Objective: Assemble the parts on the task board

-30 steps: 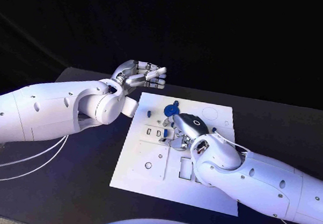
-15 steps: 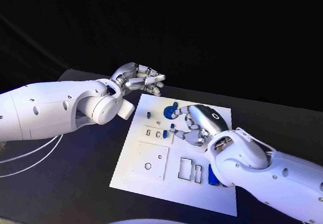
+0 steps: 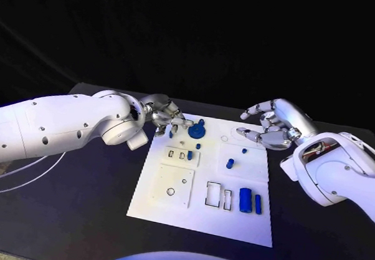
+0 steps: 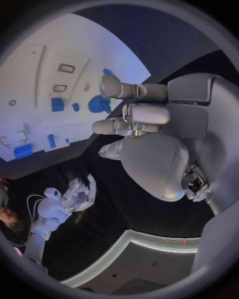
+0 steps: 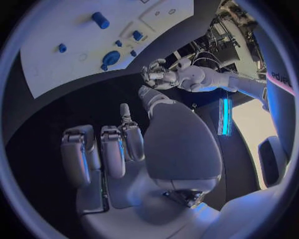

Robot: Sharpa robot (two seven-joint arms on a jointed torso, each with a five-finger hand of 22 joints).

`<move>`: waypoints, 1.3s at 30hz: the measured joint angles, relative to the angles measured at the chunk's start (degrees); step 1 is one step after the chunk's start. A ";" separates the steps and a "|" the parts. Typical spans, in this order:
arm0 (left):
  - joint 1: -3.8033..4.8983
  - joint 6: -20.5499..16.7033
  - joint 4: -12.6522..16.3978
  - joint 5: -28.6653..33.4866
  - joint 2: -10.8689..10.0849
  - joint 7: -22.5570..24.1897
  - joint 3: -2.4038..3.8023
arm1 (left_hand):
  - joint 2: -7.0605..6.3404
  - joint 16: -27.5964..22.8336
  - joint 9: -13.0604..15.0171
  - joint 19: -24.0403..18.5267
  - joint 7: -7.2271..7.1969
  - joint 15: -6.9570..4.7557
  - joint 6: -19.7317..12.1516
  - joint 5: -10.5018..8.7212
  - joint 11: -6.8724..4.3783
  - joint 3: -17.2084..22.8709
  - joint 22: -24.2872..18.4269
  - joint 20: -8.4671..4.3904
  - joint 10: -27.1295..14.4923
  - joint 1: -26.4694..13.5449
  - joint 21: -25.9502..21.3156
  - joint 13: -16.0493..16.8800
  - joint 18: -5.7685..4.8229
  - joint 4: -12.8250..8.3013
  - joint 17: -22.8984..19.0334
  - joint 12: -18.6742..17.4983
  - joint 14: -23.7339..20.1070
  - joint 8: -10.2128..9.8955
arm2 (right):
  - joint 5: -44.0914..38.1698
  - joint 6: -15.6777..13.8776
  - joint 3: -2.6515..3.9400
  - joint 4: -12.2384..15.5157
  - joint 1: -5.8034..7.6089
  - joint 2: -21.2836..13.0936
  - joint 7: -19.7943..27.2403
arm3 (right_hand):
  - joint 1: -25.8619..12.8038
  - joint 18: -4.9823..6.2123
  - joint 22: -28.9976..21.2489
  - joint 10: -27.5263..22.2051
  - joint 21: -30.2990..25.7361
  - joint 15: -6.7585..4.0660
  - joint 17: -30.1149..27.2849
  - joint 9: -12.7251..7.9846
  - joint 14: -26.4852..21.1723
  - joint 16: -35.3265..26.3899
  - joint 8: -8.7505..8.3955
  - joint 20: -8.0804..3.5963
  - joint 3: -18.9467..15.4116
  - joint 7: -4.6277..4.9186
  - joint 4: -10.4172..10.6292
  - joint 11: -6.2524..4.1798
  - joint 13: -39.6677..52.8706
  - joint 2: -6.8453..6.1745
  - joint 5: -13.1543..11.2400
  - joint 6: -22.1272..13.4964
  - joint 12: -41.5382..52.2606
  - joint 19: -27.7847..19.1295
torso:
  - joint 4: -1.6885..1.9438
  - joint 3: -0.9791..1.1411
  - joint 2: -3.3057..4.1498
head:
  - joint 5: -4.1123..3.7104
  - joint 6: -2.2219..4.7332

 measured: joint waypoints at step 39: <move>3.41 12.84 -5.38 -13.39 11.55 -22.09 -2.98 | 0.27 1.28 6.83 6.59 0.23 -0.23 -2.50 -3.96 -0.14 0.01 18.78 -0.11 4.30 -8.41 11.76 19.80 -2.68 0.00 -0.02 21.68 0.15 0.00 | 4.04 2.70 -0.03 -3.53 0.88 0.13 -3.81 | -0.45 0.00 -0.02 -0.21 0.00 0.00 -0.01 0.25 0.00 0.00 0.00 0.00 0.16 0.24 0.44 -0.21 -0.02 0.00 1.33 -1.08 -0.80 0.00 | -0.06 0.63 -0.36 | 0.59 -1.16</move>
